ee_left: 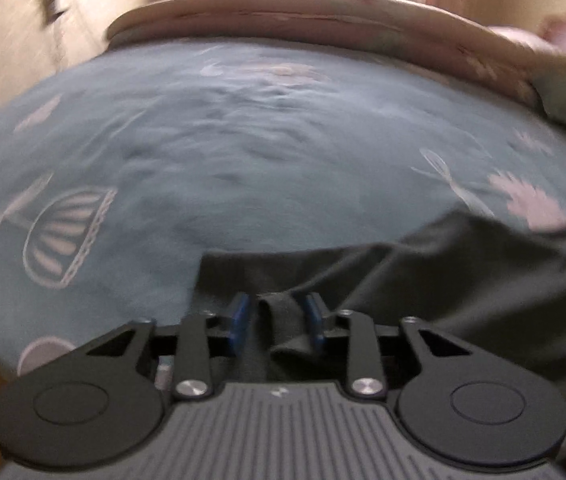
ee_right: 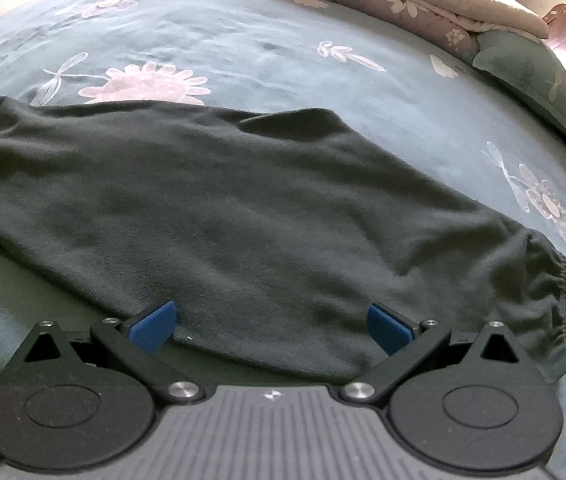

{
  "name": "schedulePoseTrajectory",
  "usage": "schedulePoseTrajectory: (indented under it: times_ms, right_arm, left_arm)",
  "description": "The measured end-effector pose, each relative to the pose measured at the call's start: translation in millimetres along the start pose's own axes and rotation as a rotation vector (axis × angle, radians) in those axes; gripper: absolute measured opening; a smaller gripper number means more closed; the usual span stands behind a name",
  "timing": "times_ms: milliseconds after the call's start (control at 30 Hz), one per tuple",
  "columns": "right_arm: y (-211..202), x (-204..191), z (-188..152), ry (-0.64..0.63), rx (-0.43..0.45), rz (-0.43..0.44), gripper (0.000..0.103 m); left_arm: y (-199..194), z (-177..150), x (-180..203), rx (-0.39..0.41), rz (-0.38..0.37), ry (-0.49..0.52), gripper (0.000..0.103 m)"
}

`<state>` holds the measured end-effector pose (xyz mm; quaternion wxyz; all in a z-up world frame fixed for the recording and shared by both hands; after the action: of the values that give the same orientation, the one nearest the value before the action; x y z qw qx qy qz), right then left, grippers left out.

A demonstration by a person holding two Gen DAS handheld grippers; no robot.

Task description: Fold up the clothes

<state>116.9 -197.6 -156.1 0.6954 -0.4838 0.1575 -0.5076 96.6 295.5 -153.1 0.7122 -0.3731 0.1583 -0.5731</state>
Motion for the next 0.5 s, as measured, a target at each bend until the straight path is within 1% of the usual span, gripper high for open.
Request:
schedulePoseTrajectory:
  times_ms: [67, 100, 167, 333, 433, 500]
  right_arm:
    - [1.1, -2.3, 1.2, -0.004, 0.0, 0.003, 0.103]
    - [1.2, -2.8, 2.0, -0.007, 0.001, 0.004, 0.103]
    - [1.3, -3.1, 3.2, -0.01, 0.001, 0.005, 0.103]
    - [1.4, -3.6, 4.8, -0.009, 0.0, 0.001, 0.103]
    - [0.9, -4.5, 5.3, -0.011, 0.002, -0.001, 0.103]
    - [0.2, -4.7, 5.2, -0.012, 0.004, 0.0, 0.103]
  left_arm:
    - [-2.2, 1.5, 2.1, -0.015, -0.023, -0.011, 0.008]
    - [-4.2, 3.9, 2.2, -0.014, -0.029, -0.015, 0.008]
    - [-9.7, 14.9, 3.0, 0.013, -0.03, 0.01, 0.007]
    - [-18.2, 58.7, -5.3, 0.106, -0.009, -0.007, 0.008]
    - [-18.5, 72.2, -12.6, 0.116, 0.002, -0.038, 0.01]
    - [-19.8, 70.6, -19.4, 0.1, 0.009, -0.073, 0.018]
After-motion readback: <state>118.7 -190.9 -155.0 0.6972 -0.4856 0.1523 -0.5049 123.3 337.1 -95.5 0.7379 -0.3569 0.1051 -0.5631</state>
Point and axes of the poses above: each gripper's, at about its wrist camera, not at the fingertips, and y roughly the way its jaws point, x to its right, z to its top, the point moved 9 cm from there along y, roughly the way its jaws point, and after that the axes turned 13 degrees about -y, right-handed, at the moved point
